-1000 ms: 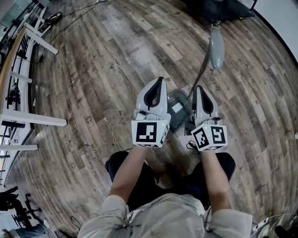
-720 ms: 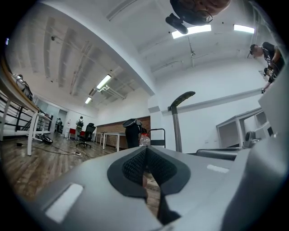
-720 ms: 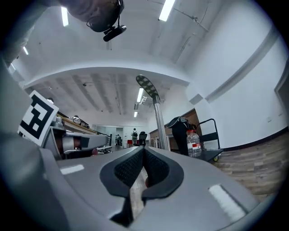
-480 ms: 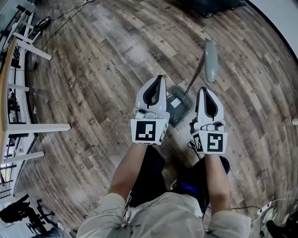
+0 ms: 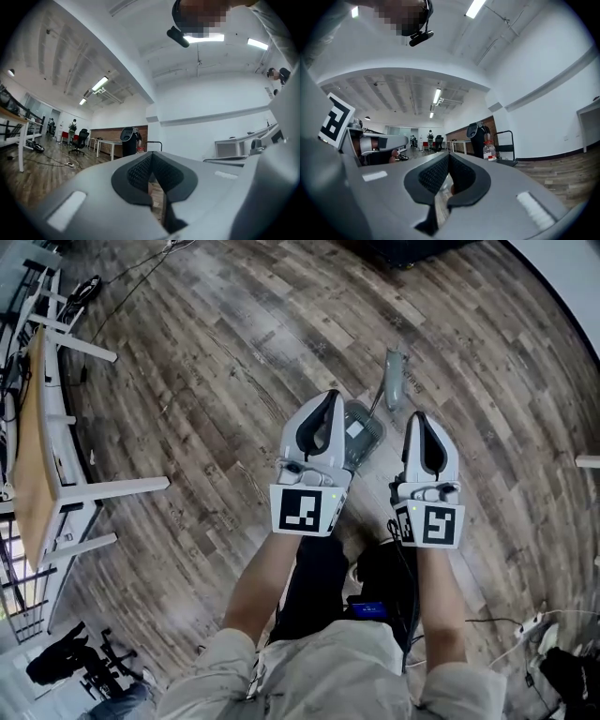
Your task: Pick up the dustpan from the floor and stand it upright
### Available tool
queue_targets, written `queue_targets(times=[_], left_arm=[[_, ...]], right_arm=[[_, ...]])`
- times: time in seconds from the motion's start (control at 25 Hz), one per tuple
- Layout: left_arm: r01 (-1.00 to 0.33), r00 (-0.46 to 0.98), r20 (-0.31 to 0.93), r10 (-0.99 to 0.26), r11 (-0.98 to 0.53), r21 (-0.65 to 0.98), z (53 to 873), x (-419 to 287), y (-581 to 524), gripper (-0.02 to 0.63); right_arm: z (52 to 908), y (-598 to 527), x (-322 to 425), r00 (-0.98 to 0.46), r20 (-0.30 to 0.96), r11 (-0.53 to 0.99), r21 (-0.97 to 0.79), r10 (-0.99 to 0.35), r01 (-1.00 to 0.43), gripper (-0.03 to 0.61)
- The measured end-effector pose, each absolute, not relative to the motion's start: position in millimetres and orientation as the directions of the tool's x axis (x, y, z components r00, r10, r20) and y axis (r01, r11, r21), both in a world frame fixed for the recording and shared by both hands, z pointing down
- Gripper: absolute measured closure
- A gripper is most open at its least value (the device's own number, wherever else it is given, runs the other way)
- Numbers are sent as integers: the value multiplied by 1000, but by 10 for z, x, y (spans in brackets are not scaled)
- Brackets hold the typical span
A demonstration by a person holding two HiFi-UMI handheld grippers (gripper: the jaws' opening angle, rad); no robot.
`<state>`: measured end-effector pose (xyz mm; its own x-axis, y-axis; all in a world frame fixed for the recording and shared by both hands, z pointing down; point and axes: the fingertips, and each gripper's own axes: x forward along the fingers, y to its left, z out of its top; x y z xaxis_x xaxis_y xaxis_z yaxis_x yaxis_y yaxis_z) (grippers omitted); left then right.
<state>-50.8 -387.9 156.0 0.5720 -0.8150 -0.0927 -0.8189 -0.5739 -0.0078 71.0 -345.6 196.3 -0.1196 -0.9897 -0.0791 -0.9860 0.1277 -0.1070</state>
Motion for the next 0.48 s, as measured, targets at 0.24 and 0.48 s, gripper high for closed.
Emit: queue_targets(times=[0.24, 0.48], left_arm=[[-826, 562, -99, -821, -564, -1, -2992, -789, -3043, 594], [-824, 563, -103, -820, -566, 6, -7041, -684, -1862, 594]], right_arm=[[-2666, -2637, 455, -128, -100, 137, -94, -987, -986, 574], [-6776, -1472, 630, -126, -115, 135, -80, -985, -988, 574]])
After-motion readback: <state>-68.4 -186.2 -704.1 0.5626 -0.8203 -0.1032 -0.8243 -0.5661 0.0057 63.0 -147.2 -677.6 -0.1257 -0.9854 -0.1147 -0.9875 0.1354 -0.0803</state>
